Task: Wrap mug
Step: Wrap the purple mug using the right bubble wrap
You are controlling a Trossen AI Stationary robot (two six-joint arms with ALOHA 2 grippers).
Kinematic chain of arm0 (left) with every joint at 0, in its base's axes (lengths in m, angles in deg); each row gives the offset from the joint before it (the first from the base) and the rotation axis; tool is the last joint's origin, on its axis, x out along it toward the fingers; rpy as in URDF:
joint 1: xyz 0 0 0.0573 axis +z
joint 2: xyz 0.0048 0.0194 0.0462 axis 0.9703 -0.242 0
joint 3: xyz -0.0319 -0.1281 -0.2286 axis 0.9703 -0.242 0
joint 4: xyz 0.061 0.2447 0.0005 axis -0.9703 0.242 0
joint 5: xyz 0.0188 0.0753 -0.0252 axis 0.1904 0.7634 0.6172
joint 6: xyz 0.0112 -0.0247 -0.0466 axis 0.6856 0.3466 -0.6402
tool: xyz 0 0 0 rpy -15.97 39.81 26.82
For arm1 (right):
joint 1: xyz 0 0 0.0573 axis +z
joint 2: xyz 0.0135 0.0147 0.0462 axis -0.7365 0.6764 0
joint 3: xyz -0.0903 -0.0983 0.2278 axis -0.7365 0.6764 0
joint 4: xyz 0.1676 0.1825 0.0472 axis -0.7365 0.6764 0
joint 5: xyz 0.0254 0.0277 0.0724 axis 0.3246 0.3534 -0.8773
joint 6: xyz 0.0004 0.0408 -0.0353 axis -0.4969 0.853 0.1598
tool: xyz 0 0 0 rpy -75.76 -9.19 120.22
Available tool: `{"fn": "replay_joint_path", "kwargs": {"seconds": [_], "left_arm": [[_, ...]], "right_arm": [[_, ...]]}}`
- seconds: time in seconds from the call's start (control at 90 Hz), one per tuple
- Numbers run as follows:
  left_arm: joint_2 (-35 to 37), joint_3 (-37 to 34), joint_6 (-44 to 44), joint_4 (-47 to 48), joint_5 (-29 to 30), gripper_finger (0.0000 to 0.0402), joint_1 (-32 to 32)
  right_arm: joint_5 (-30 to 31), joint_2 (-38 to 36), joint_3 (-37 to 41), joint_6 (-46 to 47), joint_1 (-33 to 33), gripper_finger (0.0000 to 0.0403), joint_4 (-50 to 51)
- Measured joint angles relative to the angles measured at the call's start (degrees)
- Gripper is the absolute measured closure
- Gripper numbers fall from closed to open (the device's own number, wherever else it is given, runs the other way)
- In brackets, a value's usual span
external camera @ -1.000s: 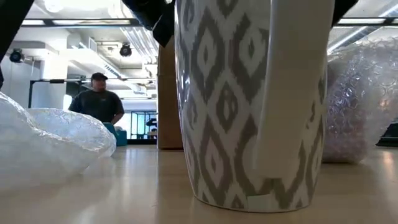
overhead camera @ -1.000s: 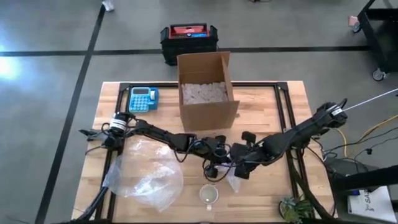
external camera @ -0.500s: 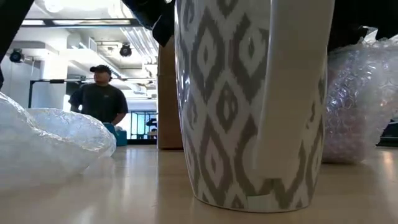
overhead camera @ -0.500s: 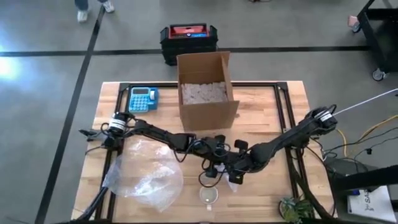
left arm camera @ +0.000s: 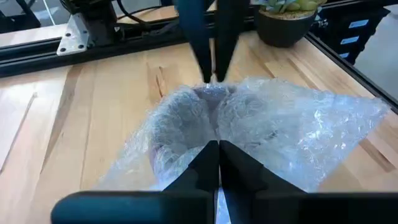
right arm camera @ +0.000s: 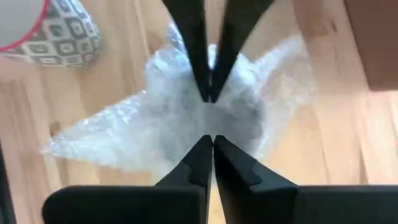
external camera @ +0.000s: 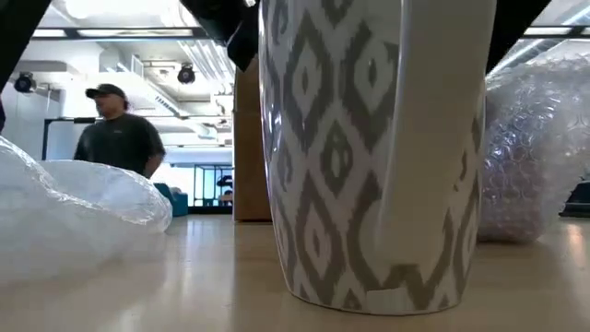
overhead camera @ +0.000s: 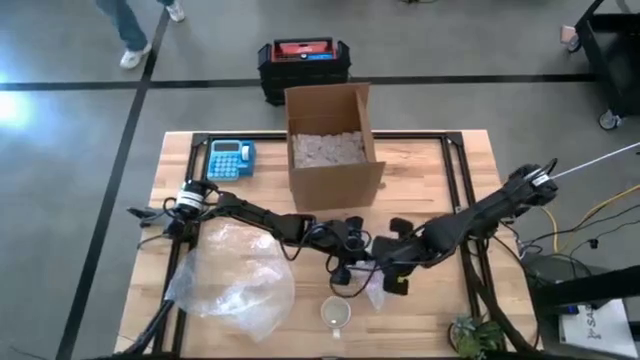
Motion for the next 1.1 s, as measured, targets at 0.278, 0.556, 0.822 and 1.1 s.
{"fn": "replay_joint_path", "kwargs": {"seconds": [0.278,0.556,0.822,1.1], "left_arm": [[0.07,-0.05,0.04,0.0,-0.01,0.0402,0.0],[0.07,-0.05,0.04,-0.32,-0.09,0.0402,0.0],[0.04,-0.05,0.07,-0.56,-0.09,0.0402,-0.01],[0.04,-0.07,0.07,-0.67,-0.49,0.0402,-0.02]], "right_arm": [[1.32,3.08,2.91,-0.45,3.15,0.04,-3.95],[3.6,5.61,4.28,-3.09,0.49,0.04,-4.38],[2.19,8.3,8.81,-4.78,-3.63,0.0401,-8.59],[1.76,9.98,8.85,-5.86,-5.43,0.0401,-10.32]]}}
